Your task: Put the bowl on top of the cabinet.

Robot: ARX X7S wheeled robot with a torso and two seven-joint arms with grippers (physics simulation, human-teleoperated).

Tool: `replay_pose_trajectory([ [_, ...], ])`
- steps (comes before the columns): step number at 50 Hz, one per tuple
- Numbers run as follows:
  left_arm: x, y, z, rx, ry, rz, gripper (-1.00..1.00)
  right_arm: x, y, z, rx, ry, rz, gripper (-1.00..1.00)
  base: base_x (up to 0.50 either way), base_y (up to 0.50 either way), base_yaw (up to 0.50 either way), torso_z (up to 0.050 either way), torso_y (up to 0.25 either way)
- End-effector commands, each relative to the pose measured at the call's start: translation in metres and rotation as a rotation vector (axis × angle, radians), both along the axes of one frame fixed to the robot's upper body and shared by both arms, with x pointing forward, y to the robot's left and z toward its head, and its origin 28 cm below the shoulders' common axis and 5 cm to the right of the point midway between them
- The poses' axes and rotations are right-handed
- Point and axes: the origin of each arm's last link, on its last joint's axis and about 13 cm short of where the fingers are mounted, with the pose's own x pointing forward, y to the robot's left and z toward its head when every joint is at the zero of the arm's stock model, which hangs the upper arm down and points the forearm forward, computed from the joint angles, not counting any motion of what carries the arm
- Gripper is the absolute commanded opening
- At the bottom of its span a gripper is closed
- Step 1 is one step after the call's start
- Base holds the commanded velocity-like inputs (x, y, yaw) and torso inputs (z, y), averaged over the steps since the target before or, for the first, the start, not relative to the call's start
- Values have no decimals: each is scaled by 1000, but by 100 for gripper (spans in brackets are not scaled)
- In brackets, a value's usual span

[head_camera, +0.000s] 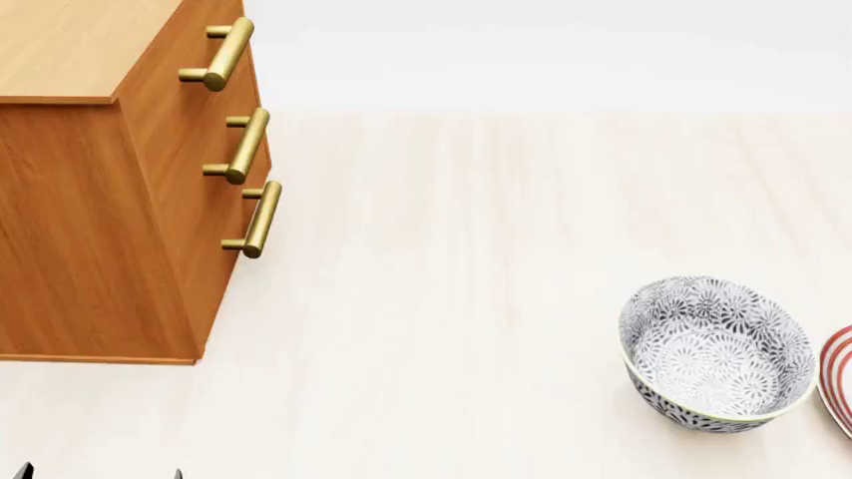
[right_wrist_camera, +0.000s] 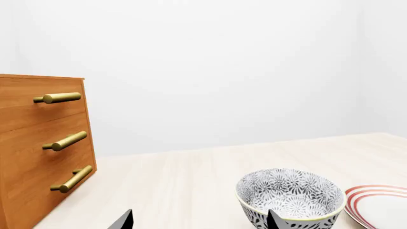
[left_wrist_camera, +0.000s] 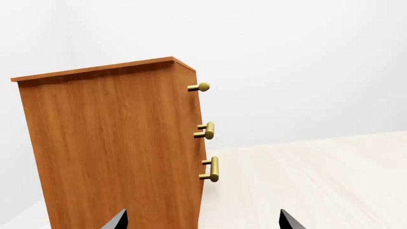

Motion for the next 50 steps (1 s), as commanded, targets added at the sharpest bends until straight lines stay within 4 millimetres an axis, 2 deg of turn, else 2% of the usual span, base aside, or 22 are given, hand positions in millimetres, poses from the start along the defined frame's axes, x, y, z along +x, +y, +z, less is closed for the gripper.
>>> replay_pose_trajectory([
  [1, 0, 0, 0, 0, 0, 0, 100, 0, 0, 0, -1, -1, 1, 100, 168, 0, 0, 0, 0],
  [50, 1, 0, -1, 2, 4, -4, 100, 1, 0, 0, -5, 0, 0, 100, 154, 0, 0, 0, 0],
])
